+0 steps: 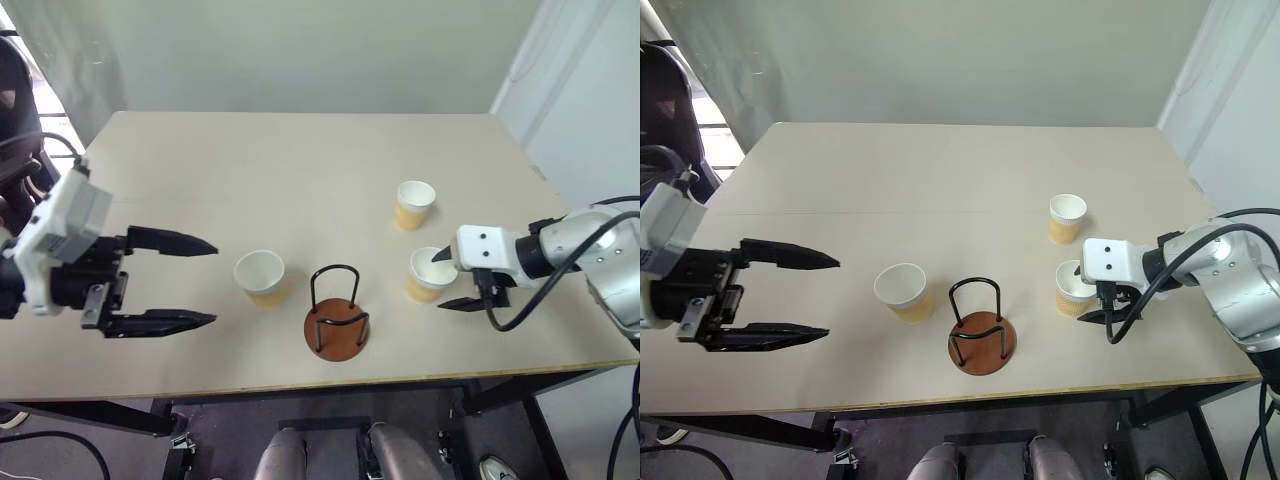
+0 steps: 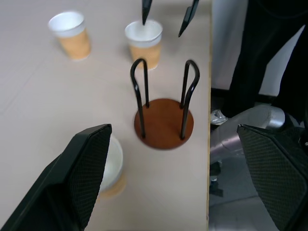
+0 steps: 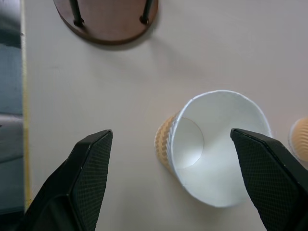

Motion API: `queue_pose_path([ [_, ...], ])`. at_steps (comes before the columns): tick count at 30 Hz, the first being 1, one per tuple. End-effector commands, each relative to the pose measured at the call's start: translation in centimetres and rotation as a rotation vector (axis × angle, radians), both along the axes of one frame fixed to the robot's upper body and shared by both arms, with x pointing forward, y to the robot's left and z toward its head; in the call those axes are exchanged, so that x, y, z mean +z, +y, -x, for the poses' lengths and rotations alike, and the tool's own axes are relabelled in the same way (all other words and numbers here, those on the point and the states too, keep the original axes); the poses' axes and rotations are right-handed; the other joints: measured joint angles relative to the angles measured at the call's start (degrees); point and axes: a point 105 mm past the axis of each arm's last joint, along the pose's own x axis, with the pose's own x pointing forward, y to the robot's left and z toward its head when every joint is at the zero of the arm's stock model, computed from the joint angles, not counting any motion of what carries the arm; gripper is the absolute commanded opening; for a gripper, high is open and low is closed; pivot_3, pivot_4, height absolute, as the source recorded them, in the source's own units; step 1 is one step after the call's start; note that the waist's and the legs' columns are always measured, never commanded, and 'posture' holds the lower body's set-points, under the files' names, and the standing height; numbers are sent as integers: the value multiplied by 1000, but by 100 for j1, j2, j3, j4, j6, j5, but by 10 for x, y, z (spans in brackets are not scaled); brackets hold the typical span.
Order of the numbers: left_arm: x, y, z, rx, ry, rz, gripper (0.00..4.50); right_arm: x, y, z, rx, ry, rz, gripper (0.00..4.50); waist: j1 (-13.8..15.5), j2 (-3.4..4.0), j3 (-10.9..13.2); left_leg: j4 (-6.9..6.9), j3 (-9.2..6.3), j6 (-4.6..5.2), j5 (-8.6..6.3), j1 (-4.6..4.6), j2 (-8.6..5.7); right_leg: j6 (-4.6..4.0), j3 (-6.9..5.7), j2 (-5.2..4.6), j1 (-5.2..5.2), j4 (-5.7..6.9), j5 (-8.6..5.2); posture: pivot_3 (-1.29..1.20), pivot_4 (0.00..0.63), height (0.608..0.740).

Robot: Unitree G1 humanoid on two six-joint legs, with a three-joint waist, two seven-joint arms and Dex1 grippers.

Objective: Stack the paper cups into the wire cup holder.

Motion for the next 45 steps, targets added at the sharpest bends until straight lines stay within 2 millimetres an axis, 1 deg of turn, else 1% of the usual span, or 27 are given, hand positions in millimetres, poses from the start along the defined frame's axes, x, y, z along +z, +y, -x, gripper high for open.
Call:
queue_pose_path([
  [1, 8, -2, 8, 3, -44, -10, 4500, 7, 1, -4, 28, -43, 23, 3972, 8, 0, 0, 0, 0, 1, -1, -1, 0, -1, 0, 0, -1, 0, 0, 0, 150, 740],
  [5, 9, -1, 10, 27, -53, -9, 4500, 1, 1, -6, 47, -36, 46, 3972, 5, 0, 0, 0, 2, 2, -7, -1, 0, -4, 0, -1, -2, -1, -2, 0, 150, 740],
  [6, 9, 0, 11, 32, -55, -9, 4500, -1, 1, -7, 52, -35, 54, 3627, 1, 0, 0, 0, 2, 2, -7, -1, 1, -5, 0, -1, -2, -1, -3, 0, 150, 740],
  [9, 9, 1, 12, 47, -61, -10, 4500, -3, 1, -9, 60, -42, 67, 2787, -6, 0, 0, 0, 3, 3, -8, 0, 3, -7, -1, -1, -2, -1, -1, 0, 150, 740],
  [11, 9, 1, 12, 51, -61, -9, 4500, -4, 1, -10, 65, -44, 71, 1973, -2, 1, 1, 0, 3, 3, -8, 1, 4, -7, -1, -1, -2, 0, -1, 0, 150, 740],
  [13, 9, 1, 12, 54, -62, -8, 4500, -4, 1, -10, 74, -41, 77, 1302, -2, 1, 1, 0, 3, 3, -8, 1, 4, -8, -1, -1, -2, 0, 0, 0, 150, 740],
  [16, 8, 2, 11, 59, -63, -7, 4500, -3, 0, -8, 95, -35, 89, 164, -4, 1, 0, 0, 3, 3, -8, 1, 5, -9, -1, -1, -2, 0, 0, 0, 150, 740],
  [17, 8, 2, 11, 61, -63, -5, 4500, -1, 0, -7, 104, -34, 87, 30, -4, 1, 1, 0, 3, 3, -8, 1, 5, -9, -1, -1, -2, 0, 0, 0, 150, 740],
  [22, 4, 7, 7, 82, -50, 6, 4500, 19, 3, 2, 168, -22, 53, 30, -5, 3, 2, 0, 4, 3, -8, 1, 4, -12, -1, 0, -2, -1, -2, 0, 150, 740],
  [24, 2, 9, 6, 91, -41, 12, 4500, 31, 4, 4, 186, -31, 32, 30, -8, 4, 3, -1, 5, 3, -8, 1, 4, -15, -1, 0, -3, -1, -4, 0, 150, 740],
  [26, 1, 10, 6, 95, -38, 13, 4500, 49, 8, 6, 215, -55, -1, 30, -15, 5, 3, -1, 7, 3, -8, 1, 4, -16, 0, 0, -4, 0, -5, 0, 150, 740],
  [31, 0, 11, 3, 93, -38, 13, 4500, 107, 29, 23, 330, -86, -159, 30, -22, 8, 5, -6, 12, 3, -8, 0, 3, -26, 1, 2, -8, 1, -11, 0, 150, 740],
  [34, 0, 11, 1, 88, -39, 14, 4500, 128, 47, 34, 404, -81, -245, 30, -26, 7, 4, -12, 12, 3, -8, 1, 4, -35, 1, 3, -11, 2, -16, 0, 150, 740],
  [36, 0, 10, 0, 82, -39, 15, 4500, 134, 62, 48, 465, -17, -318, 30, -26, 7, 4, -14, 12, 3, -8, 1, 5, -43, -2, 4, -12, 2, -21, 0, 150, 740],
  [38, 0, 9, -1, 76, -41, 16, 4500, 133, 72, 58, 500, 47, -363, 30, -24, 7, 4, -13, 14, 3, -8, 1, 5, -50, -4, 7, -12, 4, -25, 0, 150, 740],
  [42, 1, 8, -2, 69, -42, 12, 4500, 124, 90, 62, 508, 86, -389, 30, -22, 8, 5, -11, 18, 1, -7, 1, 2, -56, -7, 7, -10, 5, -29, 0, 150, 740],
  [45, 1, 9, -2, 69, -43, 10, 4500, 120, 99, 63, 514, 99, -399, 30, -29, 8, 5, -10, 18, 1, -7, 2, 4, -56, -6, 7, -12, 7, -29, 0, 150, 740],
])
